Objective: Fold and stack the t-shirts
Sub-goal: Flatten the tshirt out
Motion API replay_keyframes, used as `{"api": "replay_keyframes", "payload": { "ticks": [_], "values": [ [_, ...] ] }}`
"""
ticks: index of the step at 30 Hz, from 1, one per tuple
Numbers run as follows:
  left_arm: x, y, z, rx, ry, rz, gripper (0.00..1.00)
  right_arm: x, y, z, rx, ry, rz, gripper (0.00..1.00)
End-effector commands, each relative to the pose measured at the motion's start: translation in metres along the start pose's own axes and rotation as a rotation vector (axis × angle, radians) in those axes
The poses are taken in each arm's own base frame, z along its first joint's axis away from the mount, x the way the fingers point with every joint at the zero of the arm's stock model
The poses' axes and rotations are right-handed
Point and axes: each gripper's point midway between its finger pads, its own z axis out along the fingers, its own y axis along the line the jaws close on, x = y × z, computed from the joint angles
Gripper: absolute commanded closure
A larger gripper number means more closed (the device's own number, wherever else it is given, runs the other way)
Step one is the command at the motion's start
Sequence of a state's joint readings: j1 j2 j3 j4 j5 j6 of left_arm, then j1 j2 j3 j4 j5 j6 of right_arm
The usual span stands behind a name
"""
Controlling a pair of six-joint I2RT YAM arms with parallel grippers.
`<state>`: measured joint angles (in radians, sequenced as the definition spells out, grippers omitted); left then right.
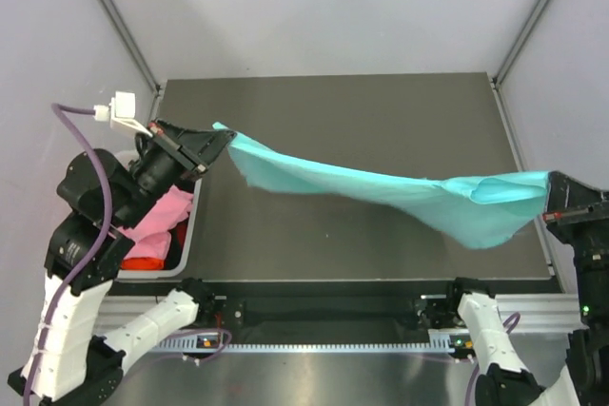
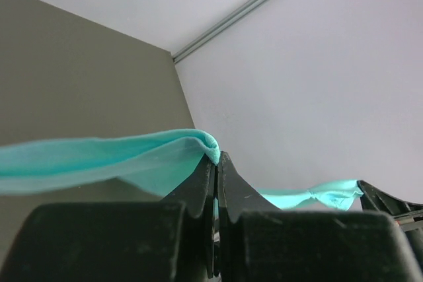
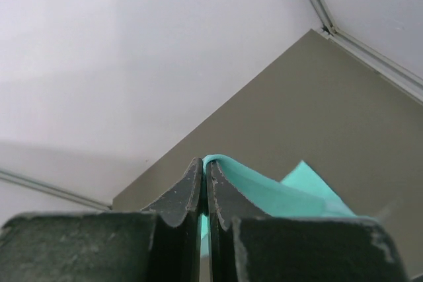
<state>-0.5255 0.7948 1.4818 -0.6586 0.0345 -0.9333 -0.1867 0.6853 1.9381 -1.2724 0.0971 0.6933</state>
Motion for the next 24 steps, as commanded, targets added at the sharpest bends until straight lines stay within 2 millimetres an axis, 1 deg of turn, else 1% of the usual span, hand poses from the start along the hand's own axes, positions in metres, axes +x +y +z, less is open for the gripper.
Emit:
{"api": "replay_keyframes", "payload": {
  "ticks": [1, 2, 3, 4, 5, 6, 7, 8, 9, 10, 11, 12, 13, 14, 15, 16, 17, 18, 19, 20, 21, 22, 23, 24],
  "values": [
    [0.006, 0.011, 0.031, -0.054, 0.046, 0.044, 1.00, 0.010, 0.003, 0.037, 0.008, 0.046, 0.006, 1.00],
    [0.005, 0.018, 0.041, -0.083, 0.037, 0.066, 1.00, 0.011, 0.003, 0.051, 0.012, 0.048, 0.006, 1.00],
    [0.008, 0.037, 0.063, -0.151, 0.047, 0.104, 1.00, 0.013, 0.004, 0.074, 0.002, 0.035, 0.007, 1.00],
    [0.006, 0.043, 0.074, -0.178, 0.038, 0.126, 1.00, 0.016, 0.004, 0.090, -0.001, 0.039, 0.003, 1.00],
    [0.003, 0.052, 0.086, -0.212, 0.025, 0.144, 1.00, 0.030, -0.004, 0.120, 0.032, 0.080, -0.014, 1.00],
    [0.005, 0.072, 0.110, -0.282, 0.024, 0.176, 1.00, 0.021, 0.005, 0.139, -0.002, 0.039, -0.016, 1.00],
    [-0.004, 0.072, 0.125, -0.280, -0.005, 0.187, 1.00, 0.025, 0.005, 0.158, -0.002, 0.041, -0.022, 1.00],
    [-0.013, 0.081, 0.138, -0.297, -0.030, 0.193, 1.00, 0.036, -0.001, 0.189, 0.019, 0.077, -0.040, 1.00],
    [-0.009, 0.102, 0.164, -0.340, -0.010, 0.214, 1.00, 0.035, 0.005, 0.211, -0.010, 0.056, -0.044, 1.00],
    [-0.019, 0.104, 0.178, -0.346, -0.041, 0.225, 1.00, 0.038, 0.006, 0.228, -0.019, 0.062, -0.050, 1.00],
    [-0.033, 0.116, 0.193, -0.373, -0.075, 0.228, 1.00, 0.050, 0.005, 0.259, -0.019, 0.102, -0.063, 1.00],
    [-0.024, 0.147, 0.222, -0.422, -0.030, 0.219, 1.00, 0.046, 0.013, 0.276, -0.045, 0.082, -0.061, 1.00],
    [-0.039, 0.140, 0.237, -0.385, -0.050, 0.202, 1.00, 0.046, 0.013, 0.291, -0.039, 0.087, -0.062, 1.00],
    [-0.057, 0.154, 0.249, -0.387, -0.066, 0.173, 1.00, 0.064, 0.009, 0.323, -0.033, 0.150, -0.072, 1.00],
    [-0.053, 0.180, 0.276, -0.401, -0.039, 0.123, 1.00, 0.043, 0.029, 0.331, -0.077, 0.109, -0.077, 1.00],
    [-0.072, 0.153, 0.290, -0.292, -0.044, 0.107, 1.00, 0.039, 0.035, 0.343, -0.083, 0.106, -0.080, 1.00],
    [-0.090, 0.152, 0.298, -0.266, -0.063, 0.099, 1.00, 0.025, 0.053, 0.362, -0.124, 0.087, -0.093, 1.00],
    [-0.084, 0.174, 0.319, -0.288, -0.028, 0.077, 1.00, 0.021, 0.061, 0.370, -0.144, 0.092, -0.104, 1.00],
    [-0.117, 0.129, 0.319, -0.188, -0.096, 0.102, 1.00, 0.015, 0.069, 0.375, -0.162, 0.088, -0.113, 1.00],
    [-0.119, 0.135, 0.330, -0.177, -0.083, 0.097, 1.00, -0.006, 0.087, 0.378, -0.203, 0.041, -0.123, 1.00],
    [-0.128, 0.120, 0.327, -0.145, -0.099, 0.093, 1.00, -0.009, 0.088, 0.377, -0.199, 0.048, -0.126, 1.00],
    [-0.140, 0.102, 0.320, -0.103, -0.128, 0.096, 1.00, -0.016, 0.092, 0.375, -0.205, 0.032, -0.124, 1.00],
    [-0.146, 0.080, 0.306, -0.061, -0.142, 0.099, 1.00, -0.026, 0.093, 0.365, -0.206, 0.010, -0.122, 1.00],
    [-0.147, 0.071, 0.298, -0.043, -0.146, 0.092, 1.00, -0.029, 0.090, 0.360, -0.197, 0.004, -0.119, 1.00]
  ]
}}
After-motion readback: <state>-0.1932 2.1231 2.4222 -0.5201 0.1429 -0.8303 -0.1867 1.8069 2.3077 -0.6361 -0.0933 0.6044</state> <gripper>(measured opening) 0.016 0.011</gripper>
